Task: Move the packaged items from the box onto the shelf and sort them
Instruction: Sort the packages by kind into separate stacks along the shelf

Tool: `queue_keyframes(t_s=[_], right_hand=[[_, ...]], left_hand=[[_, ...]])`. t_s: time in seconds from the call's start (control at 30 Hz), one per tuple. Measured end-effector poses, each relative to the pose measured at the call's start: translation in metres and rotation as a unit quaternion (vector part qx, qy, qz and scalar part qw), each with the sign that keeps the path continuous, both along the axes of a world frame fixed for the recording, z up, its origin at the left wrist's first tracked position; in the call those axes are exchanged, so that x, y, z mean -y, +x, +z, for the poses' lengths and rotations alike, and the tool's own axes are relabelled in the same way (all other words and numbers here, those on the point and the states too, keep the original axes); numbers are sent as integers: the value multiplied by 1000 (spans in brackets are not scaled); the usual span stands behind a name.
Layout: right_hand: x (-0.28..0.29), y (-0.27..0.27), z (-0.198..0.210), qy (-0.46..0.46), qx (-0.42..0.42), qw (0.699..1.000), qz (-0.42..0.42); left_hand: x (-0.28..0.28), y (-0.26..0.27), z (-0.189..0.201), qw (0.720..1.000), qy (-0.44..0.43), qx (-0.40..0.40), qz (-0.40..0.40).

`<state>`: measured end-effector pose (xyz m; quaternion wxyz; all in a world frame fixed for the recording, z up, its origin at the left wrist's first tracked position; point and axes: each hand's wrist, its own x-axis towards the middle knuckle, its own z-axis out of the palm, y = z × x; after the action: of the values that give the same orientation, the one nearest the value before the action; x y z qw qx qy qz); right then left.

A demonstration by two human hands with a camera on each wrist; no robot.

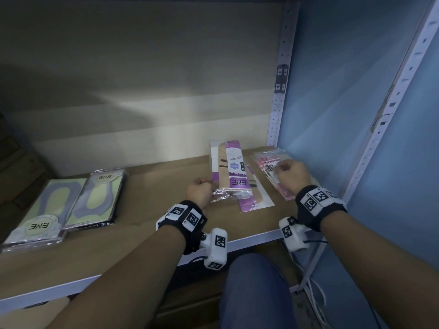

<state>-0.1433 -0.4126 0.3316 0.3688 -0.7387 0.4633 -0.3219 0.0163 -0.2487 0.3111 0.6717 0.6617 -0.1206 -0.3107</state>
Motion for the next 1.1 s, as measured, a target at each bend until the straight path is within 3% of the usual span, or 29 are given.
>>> queue_keyframes(t_s=[0.1,0.2,0.4,0.47,0.57,0.73,0.8,0.97,1.1], right_hand=[[-25,16,3,65,24,995,77],[-49,28,7,194,50,963,179],[-74,39,13,286,129,931,184],[-72,37,14,293,126,930,182],[-64,33,15,237,43,955,172],[-59,26,26,150,-57,971,177],[-61,24,32,122,-75,974,175],[-65,24,39,72,-104,969,212],[-66,26,38,78,-99,968,219]], left_hand=[[-6,5,2,1000,-15,-16,4],[-12,8,5,999,-37,-35,1],[-29,12,11,998,-48,-36,-31],[-33,18,13,999,-23,7,-25],[-42,33,20,988,35,145,37],[-64,61,30,919,136,364,67],[-71,68,33,901,163,398,49],[-83,74,25,950,112,269,-111],[-94,77,14,950,125,234,-165]])
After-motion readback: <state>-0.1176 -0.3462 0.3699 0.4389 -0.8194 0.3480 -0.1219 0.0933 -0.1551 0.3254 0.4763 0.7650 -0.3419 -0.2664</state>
